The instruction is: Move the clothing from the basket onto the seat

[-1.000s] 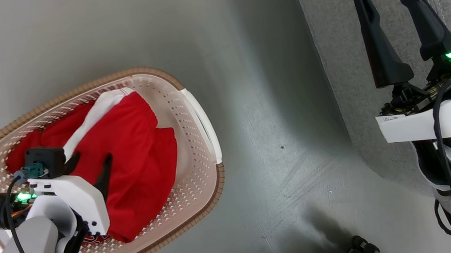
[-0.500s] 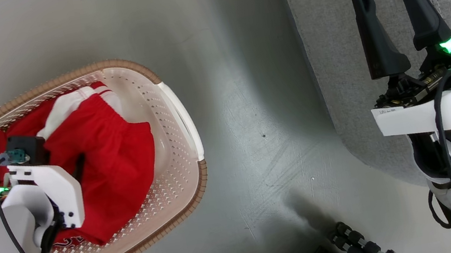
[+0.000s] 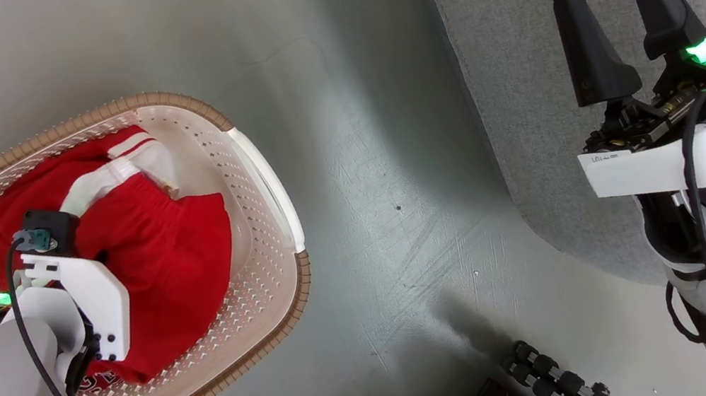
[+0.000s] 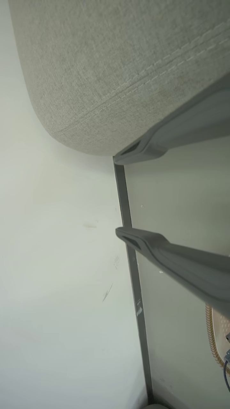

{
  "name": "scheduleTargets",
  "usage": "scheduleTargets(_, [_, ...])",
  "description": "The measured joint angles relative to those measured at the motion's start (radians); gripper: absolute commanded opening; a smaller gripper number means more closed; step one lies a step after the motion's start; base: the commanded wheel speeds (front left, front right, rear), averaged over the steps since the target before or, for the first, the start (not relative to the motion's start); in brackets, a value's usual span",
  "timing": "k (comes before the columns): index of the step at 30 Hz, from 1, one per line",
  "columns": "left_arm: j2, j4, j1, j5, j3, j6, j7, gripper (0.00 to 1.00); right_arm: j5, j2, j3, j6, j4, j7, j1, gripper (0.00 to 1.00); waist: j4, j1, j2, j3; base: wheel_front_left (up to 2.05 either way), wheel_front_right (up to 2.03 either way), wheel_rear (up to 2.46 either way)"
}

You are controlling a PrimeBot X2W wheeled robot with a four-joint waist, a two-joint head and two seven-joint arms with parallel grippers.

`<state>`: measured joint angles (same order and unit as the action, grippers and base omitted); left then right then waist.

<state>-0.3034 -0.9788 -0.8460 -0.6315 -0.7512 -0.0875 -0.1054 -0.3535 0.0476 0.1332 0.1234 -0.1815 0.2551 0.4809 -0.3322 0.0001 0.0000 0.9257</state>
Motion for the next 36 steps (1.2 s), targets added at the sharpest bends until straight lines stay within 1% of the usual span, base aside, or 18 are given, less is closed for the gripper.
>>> scheduleTargets(4, [0.016, 0.001, -0.006, -0.001, 0.001, -0.005, 0.016, 0.00, 0.003, 0.000, -0.008, 0.000, 0.003, 0.000, 0.000, 1.00, 0.005, 0.0000, 0.0000, -0.005, 0.00, 0.00, 0.00])
scheduleTargets(9, [0.017, 0.008, -0.008, 0.000, -0.002, -0.015, 0.044, 0.00, 0.028, -0.001, -0.020, 0.000, 0.002, 0.000, 0.019, 1.00, 0.009, 0.0000, 0.0000, -0.014, 0.00, 0.00, 0.00])
scheduleTargets(22, [0.023, 0.069, -0.014, -0.021, 0.007, -0.036, 0.164, 0.00, 0.037, -0.001, -0.039, 0.000, 0.008, 0.000, 0.064, 1.00, 0.032, 0.0000, 0.0000, -0.058, 0.00, 0.00, 0.00])
scheduleTargets(32, [0.021, 0.142, -0.002, -0.053, -0.008, -0.039, 0.258, 0.00, 0.047, 0.000, -0.046, 0.000, 0.032, 0.000, 0.081, 1.00, 0.059, 0.0000, 0.0000, -0.117, 0.00, 0.00, 0.00])
scheduleTargets(36, [0.019, 0.194, 0.002, -0.062, -0.034, -0.039, 0.293, 0.00, 0.051, 0.000, -0.045, 0.000, 0.046, 0.000, 0.081, 1.00, 0.071, 0.0000, 0.0000, -0.147, 0.00, 0.00, 0.00])
